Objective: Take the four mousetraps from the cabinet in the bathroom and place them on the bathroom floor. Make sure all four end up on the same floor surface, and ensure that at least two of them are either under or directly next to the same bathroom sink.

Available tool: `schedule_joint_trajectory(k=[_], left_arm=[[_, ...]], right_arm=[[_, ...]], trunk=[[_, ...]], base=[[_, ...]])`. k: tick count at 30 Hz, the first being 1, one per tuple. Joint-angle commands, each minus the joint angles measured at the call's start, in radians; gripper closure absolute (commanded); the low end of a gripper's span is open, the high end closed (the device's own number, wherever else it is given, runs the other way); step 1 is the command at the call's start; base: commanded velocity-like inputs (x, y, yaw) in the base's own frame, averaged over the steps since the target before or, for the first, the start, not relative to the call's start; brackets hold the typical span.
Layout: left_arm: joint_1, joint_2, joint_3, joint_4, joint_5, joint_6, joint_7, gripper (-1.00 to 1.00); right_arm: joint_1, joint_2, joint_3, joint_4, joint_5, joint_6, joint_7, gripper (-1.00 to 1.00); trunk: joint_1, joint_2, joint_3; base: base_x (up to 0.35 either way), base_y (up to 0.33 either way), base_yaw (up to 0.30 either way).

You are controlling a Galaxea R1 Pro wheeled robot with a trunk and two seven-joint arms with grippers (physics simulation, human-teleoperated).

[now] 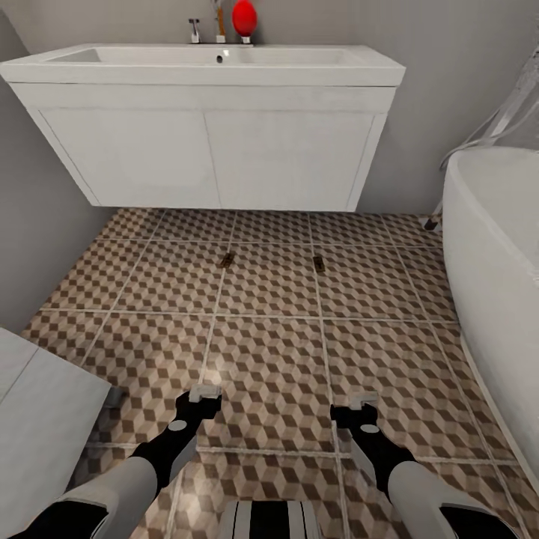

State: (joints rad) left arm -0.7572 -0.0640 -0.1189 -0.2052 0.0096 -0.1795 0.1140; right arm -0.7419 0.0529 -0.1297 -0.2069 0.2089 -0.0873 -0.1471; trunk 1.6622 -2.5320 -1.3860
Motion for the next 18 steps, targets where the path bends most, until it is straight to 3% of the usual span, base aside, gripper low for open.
schedule_joint_trajectory(k=[1, 18], left_arm=[[-0.001, 0.000, -0.008, 0.001, 0.001, -0.003, 0.008, -1.00], [-0.001, 0.000, -0.008, 0.000, 0.003, -0.004, 0.002, -1.00]], right_arm=[[-0.001, 0.001, -0.008, 0.001, 0.010, -0.004, -0.002, -1.00], [-0.001, 0.000, -0.010, -0.011, 0.010, -0.010, -0.005, -1.00]], trunk=[[-0.001, 0.000, 0.003], [-0.008, 0.004, 0.069]], base=[[0.000, 0.000, 0.000], [0.000, 0.000, 0.000]])
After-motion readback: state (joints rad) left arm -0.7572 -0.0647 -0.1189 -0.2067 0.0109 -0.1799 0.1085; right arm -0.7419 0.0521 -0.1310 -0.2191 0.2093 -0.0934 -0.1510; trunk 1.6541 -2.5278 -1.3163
